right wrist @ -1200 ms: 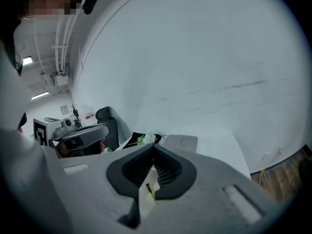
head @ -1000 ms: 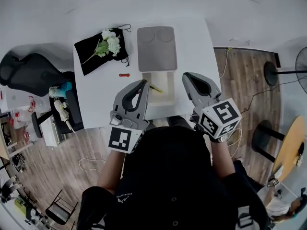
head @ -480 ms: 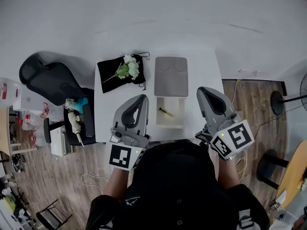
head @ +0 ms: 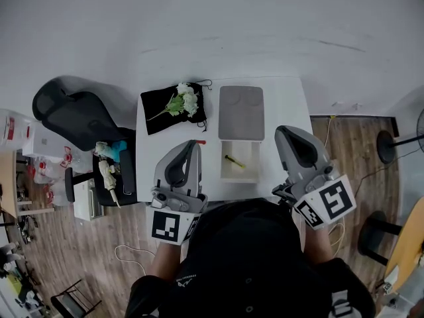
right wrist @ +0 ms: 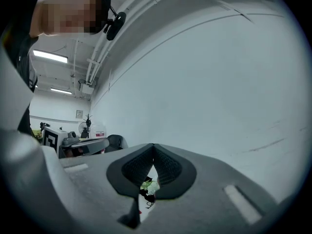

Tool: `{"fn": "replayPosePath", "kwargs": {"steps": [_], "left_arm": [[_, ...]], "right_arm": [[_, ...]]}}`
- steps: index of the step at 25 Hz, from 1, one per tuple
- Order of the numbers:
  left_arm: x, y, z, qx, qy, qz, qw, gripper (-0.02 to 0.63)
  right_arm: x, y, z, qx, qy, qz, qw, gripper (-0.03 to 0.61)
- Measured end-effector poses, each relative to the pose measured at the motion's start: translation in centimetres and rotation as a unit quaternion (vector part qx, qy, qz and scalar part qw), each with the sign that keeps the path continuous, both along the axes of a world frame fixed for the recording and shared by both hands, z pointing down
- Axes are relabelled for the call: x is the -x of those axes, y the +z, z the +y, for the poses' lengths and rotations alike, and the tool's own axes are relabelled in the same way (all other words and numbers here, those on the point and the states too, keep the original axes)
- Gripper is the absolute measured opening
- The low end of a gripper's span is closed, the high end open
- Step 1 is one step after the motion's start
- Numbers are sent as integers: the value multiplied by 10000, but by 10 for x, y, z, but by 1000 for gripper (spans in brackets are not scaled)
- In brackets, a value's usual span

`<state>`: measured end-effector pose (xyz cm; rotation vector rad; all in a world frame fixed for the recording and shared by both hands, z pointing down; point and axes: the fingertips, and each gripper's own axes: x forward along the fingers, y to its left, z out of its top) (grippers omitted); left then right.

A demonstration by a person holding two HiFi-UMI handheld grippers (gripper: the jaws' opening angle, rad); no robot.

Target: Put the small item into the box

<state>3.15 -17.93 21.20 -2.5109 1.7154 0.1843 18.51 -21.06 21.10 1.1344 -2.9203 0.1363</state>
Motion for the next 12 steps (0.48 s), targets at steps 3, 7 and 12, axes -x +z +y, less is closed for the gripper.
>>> {"fn": "replayPosePath", "kwargs": {"steps": [3,7,12], "left_arm": [[1,1,1,35,11,-2,10000,5],[0,3,1,6,6,-101,9999,5],[0,7,1,51,22,-67,10000,5]], "right_arm": [[3,0,2,-18,-43,30,10000,5],[4,3,2,-20,-81,47,10000,5],[5,7,3,48,-79,71,9999,5]]}}
